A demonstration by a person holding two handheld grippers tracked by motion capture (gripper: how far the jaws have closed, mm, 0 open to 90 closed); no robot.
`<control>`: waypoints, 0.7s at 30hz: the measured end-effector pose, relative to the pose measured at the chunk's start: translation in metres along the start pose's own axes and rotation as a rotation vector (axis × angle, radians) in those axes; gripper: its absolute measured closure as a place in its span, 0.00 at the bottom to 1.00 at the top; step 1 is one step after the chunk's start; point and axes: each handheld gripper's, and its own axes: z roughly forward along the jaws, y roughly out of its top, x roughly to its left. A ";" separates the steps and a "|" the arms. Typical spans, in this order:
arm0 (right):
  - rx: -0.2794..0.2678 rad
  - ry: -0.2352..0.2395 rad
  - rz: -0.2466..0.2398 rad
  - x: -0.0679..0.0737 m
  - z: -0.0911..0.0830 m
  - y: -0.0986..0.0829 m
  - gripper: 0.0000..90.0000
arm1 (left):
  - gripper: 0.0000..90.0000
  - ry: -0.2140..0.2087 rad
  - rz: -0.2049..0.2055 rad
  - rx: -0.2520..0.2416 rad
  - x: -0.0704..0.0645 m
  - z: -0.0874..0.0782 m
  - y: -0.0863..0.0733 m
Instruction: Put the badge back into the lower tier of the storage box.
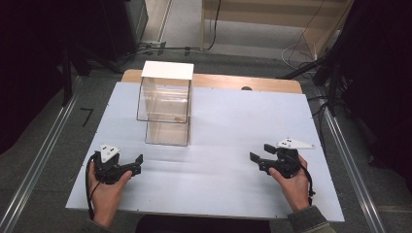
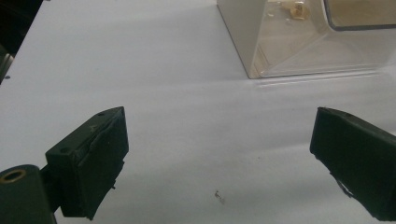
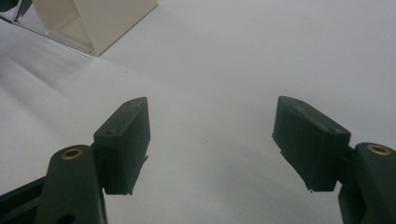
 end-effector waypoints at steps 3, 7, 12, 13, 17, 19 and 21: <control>0.000 -0.005 0.005 -0.003 -0.002 -0.002 0.28 | 0.06 -0.001 0.000 0.000 0.000 0.000 0.000; 0.003 -0.018 0.009 -0.007 -0.006 -0.005 0.28 | 0.06 -0.004 -0.003 0.001 0.000 0.000 0.000; -0.004 -0.035 0.016 -0.014 -0.013 -0.008 0.28 | 0.06 -0.004 -0.002 -0.001 0.000 0.000 0.000; -0.004 -0.038 0.022 -0.015 -0.015 -0.009 0.28 | 0.06 -0.004 -0.001 0.000 0.000 0.000 0.000; -0.007 -0.055 0.032 -0.021 -0.020 -0.013 0.27 | 0.06 -0.008 -0.005 0.001 0.000 0.001 0.000; -0.005 -0.060 0.038 -0.023 -0.022 -0.014 0.27 | 0.06 -0.009 -0.007 0.001 0.000 0.001 0.000; -0.005 -0.066 0.044 -0.025 -0.024 -0.016 0.27 | 0.06 -0.008 -0.006 0.002 0.001 0.000 0.000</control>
